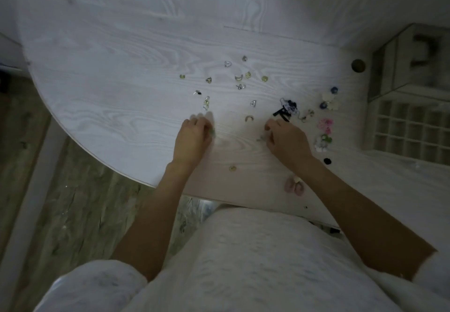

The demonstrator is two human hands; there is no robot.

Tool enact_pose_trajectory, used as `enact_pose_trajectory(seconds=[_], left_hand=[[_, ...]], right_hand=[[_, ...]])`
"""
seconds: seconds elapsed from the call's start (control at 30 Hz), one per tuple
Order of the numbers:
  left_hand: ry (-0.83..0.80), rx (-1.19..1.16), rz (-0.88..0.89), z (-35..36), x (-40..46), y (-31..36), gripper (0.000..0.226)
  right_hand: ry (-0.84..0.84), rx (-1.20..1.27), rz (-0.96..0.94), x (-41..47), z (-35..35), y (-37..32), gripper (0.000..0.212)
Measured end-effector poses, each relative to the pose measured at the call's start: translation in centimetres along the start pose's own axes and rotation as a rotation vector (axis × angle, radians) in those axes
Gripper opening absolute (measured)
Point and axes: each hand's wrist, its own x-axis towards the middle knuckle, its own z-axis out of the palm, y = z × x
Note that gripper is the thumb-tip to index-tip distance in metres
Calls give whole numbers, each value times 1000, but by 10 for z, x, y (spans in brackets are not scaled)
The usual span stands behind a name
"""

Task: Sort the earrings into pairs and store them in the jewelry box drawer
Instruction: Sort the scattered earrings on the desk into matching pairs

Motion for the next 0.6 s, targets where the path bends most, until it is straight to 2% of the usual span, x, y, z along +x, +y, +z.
enact_pose_trajectory(seconds=[0.07, 0.2, 0.27, 0.4, 0.47, 0.53, 0.6], left_hand=[[9, 63, 57, 6, -5, 9, 7], [25, 102, 158, 14, -7, 30, 5], [-25, 22, 158, 18, -9, 42, 10], [-107, -228, 48, 26, -11, 62, 13], [-129, -317, -11, 28, -14, 70, 22], [-156, -342, -46, 29, -18, 74, 34], [-161, -343, -60, 29, -21, 76, 39]], right_hand=[[-63, 29, 44, -9, 1, -4, 20], [-61, 89, 110, -15, 5, -5, 18], [-54, 145, 172, -16, 6, -5, 18], [-38, 224, 260, -23, 4, -6, 19], [-27, 213, 236, -28, 3, -7, 26], [-46, 165, 131, -30, 5, -7, 34], [-96, 98, 37, -28, 8, -7, 33]])
